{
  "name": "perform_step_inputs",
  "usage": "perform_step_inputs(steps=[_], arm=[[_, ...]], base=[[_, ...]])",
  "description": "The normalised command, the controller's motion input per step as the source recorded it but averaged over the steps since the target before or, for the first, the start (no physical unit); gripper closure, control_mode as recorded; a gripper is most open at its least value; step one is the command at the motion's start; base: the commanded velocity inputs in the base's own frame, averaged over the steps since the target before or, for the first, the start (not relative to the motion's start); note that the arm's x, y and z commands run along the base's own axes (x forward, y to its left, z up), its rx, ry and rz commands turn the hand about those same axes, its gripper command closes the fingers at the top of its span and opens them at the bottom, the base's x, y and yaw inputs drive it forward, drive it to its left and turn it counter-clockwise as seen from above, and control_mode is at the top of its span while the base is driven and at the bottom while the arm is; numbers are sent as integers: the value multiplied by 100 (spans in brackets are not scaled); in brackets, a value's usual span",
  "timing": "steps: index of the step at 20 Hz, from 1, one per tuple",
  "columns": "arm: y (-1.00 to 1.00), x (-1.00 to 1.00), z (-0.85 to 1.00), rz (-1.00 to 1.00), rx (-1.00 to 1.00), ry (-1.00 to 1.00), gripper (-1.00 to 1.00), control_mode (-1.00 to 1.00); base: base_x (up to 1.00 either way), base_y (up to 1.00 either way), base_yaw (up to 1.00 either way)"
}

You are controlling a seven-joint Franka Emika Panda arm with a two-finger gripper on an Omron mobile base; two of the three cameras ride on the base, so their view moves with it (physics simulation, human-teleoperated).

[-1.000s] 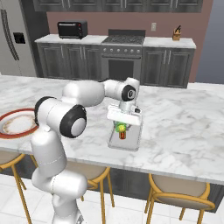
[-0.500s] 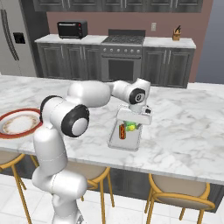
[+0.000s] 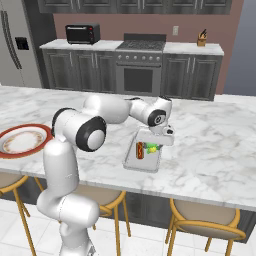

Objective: Place one cooked food and one vegetable from the large plate to each tupperware container.

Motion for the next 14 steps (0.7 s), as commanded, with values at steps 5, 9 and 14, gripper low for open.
perform_step_inputs(steps=[5, 9, 14], arm=[[0, 18, -37, 0, 0, -5, 100, -100], [0, 12, -41, 0, 0, -15, 100, -100], [0, 4, -33, 0, 0, -15, 100, -100]], base=[[0, 0, 0], [0, 0, 0], [0, 0, 0]])
